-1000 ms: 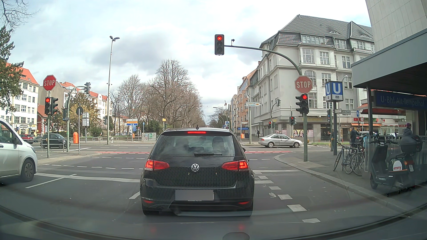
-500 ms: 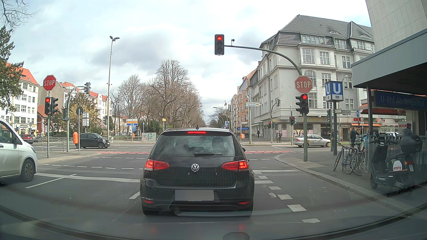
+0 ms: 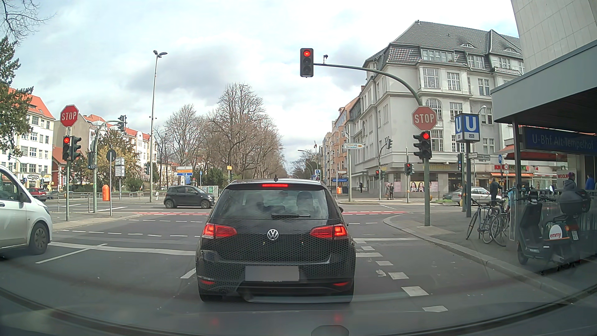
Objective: Follow the waypoints while adhering to traffic rules and regulations
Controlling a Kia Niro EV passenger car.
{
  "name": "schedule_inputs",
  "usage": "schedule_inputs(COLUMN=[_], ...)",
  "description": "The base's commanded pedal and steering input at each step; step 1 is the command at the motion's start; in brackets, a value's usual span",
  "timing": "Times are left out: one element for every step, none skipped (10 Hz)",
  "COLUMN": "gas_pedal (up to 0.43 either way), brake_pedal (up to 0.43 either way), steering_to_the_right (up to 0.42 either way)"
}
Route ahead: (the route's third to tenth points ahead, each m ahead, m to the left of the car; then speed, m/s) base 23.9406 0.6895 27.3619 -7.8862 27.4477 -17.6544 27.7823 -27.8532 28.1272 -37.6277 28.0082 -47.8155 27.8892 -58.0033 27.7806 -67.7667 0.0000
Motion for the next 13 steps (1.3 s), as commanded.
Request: schedule_inputs(gas_pedal=[0.000, 0.000, 0.000, 0.000, 0.000, 0.000, 0.000, 0.000, 0.000, 0.000, 0.000, 0.000, 0.000], brake_pedal=[0.396, 0.396, 0.396, 0.396, 0.396, 0.396, 0.396, 0.396, 0.396, 0.396, 0.396, 0.396, 0.396], steering_to_the_right=[-0.062, -0.062, -0.062, -0.062, -0.062, -0.062, -0.062, -0.062, -0.062, -0.062, -0.062, -0.062, -0.062])
